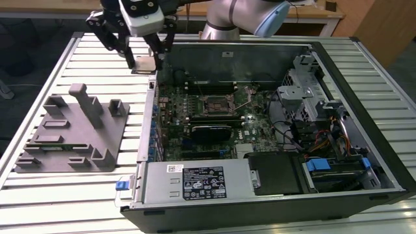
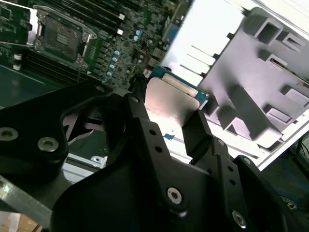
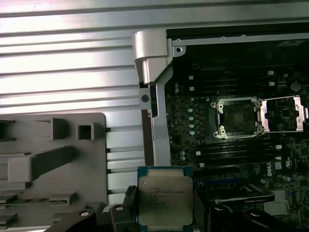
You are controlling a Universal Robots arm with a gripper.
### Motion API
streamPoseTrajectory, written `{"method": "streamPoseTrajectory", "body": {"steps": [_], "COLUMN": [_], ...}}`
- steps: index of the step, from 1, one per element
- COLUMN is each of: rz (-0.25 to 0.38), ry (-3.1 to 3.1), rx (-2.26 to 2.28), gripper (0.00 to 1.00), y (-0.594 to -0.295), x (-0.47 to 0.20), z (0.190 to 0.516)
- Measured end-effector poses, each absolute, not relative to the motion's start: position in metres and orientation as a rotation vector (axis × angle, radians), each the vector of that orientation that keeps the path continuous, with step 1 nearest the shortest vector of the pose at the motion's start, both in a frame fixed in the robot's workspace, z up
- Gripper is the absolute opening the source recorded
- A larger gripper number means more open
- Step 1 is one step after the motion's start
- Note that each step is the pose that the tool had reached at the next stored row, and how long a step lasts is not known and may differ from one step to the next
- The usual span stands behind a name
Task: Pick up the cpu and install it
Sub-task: 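Pick up the cpu and move it towards the insertion slot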
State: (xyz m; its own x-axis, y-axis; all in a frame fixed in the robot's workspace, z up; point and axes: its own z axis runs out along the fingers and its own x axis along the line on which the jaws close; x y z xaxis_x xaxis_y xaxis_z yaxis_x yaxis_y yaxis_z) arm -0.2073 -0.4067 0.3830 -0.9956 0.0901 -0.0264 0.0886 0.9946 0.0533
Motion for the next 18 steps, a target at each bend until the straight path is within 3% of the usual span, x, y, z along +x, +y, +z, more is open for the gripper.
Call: {"method": "streamPoseTrajectory", "body": {"steps": [18], "rz": [0.08], "ry": [3.119], "rx": [0.14], "gripper": [0.54], "y": [-0.402], "x": [-0.153], "z": [0.374]}}
